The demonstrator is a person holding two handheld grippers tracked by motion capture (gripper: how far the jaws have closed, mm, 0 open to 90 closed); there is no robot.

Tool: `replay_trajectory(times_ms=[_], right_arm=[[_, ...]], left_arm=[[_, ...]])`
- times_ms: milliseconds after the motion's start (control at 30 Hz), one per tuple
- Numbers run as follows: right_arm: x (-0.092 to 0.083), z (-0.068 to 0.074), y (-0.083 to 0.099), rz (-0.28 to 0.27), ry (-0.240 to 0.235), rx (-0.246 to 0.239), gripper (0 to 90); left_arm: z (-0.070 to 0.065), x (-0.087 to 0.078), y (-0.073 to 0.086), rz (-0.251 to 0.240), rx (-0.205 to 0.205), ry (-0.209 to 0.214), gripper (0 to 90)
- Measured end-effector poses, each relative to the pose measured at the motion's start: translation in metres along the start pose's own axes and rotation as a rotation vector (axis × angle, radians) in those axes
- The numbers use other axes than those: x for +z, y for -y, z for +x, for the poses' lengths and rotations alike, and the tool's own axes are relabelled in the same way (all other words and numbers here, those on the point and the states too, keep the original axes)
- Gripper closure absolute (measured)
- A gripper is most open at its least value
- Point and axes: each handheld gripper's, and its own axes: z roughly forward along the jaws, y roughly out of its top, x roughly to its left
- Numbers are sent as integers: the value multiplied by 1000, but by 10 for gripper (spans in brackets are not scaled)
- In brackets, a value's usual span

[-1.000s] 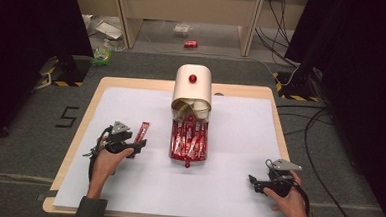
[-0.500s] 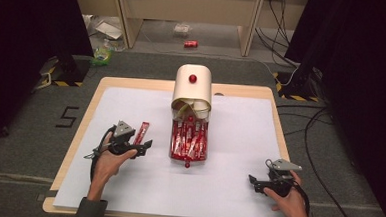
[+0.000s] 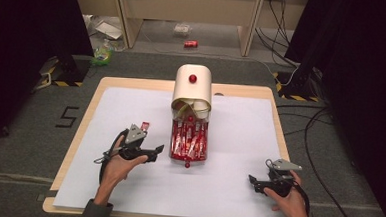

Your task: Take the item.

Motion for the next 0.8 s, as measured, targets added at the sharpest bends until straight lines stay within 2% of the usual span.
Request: replay_trajectory(times_ms=[267, 567, 800], right_arm=[[0, 0, 0, 0, -1, -1, 104], [0, 0, 0, 0, -2, -1, 104], [0, 0, 0, 0, -1, -1, 104]], left_arm=[[-2, -2, 4, 4, 6, -2, 175], [3, -17, 19, 0, -2, -16, 176], [-3, -24, 26, -9, 3, -12, 175]])
